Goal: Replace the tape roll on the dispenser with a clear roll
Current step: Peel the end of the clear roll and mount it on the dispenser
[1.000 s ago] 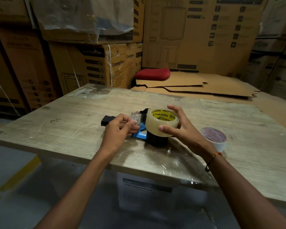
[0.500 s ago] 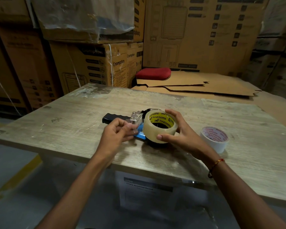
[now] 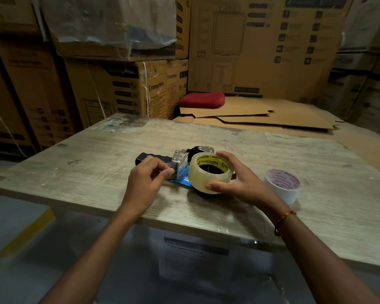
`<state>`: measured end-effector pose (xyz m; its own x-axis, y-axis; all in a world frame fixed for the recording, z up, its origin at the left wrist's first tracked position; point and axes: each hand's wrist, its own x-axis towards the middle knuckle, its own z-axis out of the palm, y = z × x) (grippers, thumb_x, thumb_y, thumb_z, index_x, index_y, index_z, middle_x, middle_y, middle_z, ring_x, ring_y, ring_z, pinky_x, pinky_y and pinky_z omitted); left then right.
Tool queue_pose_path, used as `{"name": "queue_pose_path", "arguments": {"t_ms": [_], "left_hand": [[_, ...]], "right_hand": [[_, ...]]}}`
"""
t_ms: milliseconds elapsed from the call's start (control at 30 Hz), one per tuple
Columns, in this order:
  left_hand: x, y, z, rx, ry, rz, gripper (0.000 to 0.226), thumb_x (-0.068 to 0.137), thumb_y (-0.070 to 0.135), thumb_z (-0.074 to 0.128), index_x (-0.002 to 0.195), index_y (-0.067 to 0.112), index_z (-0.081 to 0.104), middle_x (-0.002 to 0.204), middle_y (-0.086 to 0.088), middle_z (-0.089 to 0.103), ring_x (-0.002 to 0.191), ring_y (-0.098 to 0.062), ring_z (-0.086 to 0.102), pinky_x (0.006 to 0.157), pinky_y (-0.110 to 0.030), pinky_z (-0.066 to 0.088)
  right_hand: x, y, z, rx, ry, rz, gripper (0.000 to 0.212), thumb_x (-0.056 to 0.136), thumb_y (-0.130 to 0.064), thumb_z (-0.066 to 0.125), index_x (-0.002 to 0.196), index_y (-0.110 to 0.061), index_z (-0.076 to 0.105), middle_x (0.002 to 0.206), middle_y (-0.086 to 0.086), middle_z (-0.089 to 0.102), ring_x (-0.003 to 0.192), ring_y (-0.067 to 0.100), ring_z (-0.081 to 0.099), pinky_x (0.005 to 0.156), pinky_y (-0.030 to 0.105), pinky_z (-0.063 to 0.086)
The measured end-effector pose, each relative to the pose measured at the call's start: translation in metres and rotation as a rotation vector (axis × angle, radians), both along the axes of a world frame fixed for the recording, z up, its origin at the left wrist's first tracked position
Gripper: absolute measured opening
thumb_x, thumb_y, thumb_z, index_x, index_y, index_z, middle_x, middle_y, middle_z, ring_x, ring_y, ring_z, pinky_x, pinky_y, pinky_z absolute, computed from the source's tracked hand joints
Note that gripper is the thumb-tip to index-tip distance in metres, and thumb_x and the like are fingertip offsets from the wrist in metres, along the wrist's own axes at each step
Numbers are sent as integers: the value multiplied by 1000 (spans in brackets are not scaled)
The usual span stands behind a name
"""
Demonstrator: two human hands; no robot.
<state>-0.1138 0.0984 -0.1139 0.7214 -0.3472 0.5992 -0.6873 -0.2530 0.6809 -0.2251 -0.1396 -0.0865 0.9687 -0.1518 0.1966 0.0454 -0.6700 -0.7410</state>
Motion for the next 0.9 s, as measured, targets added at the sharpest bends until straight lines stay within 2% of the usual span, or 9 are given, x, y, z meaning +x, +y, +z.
{"name": "queue_pose_path", "arguments": {"t_ms": [133,267,333,433,600,733,767,833,900], "left_hand": [[2,5,-8,49,84,-18,10,90,21,71,81,18,67,70,2,67,65,-11,62,60,-21,51],[9,11,-6,3,427,-169,18,89,18,73,73,21,66,77,-15,68,73,-18,62,75,-36,57],[10,14,-4,1,538,-233,14,87,13,74,74,16,69,81,-14,71,79,-20,66,81,-38,58],[10,15,-1,16,553,-245,9,86,11,74,79,10,69,78,-5,73,77,-16,67,78,-32,58],[8,18,1,12,582,-277,5,84,8,74,82,6,70,79,-4,73,77,-15,67,78,-29,59],[2,16,-1,21,536,-286,6,84,8,75,80,8,70,74,0,71,74,-8,66,68,-20,55],[-1,15,-1,33,507,-274,7,84,9,76,80,9,70,74,1,70,72,-6,65,65,-18,53],[-6,12,-2,53,469,-264,7,84,11,76,80,9,70,74,1,69,69,-2,64,64,-17,52],[-7,11,-2,63,466,-272,7,85,11,75,80,10,70,74,2,69,69,-2,64,63,-18,53]], "right_hand": [[1,2,-7,1,10,-3,114,55,-71,77,153,-30,34,148,-6,46,134,16,46,112,45,44],[0,2,-16,10,38,-7,112,57,-67,80,153,-32,34,148,-5,46,132,15,47,113,45,44],[-1,2,-23,12,41,0,109,59,-64,83,152,-32,35,145,-5,49,129,14,50,112,43,45],[-1,1,-28,13,31,4,109,59,-64,84,152,-32,35,142,-5,51,128,13,51,111,41,46],[1,-3,-22,9,65,35,106,65,-56,87,154,-30,34,148,-5,47,132,13,49,114,37,43],[-3,-6,-16,-57,70,59,83,79,-35,84,147,-36,36,143,-8,43,130,12,45,99,14,41],[-4,-7,-16,-57,66,58,80,81,-34,82,147,-37,37,144,-7,40,132,14,43,100,15,42],[-8,-7,-17,-59,39,52,76,83,-35,81,147,-38,39,153,-7,30,141,18,35,111,30,42],[-10,-1,-20,-142,-53,33,65,86,-39,77,142,-40,46,155,-9,27,143,18,28,115,38,35]]}}
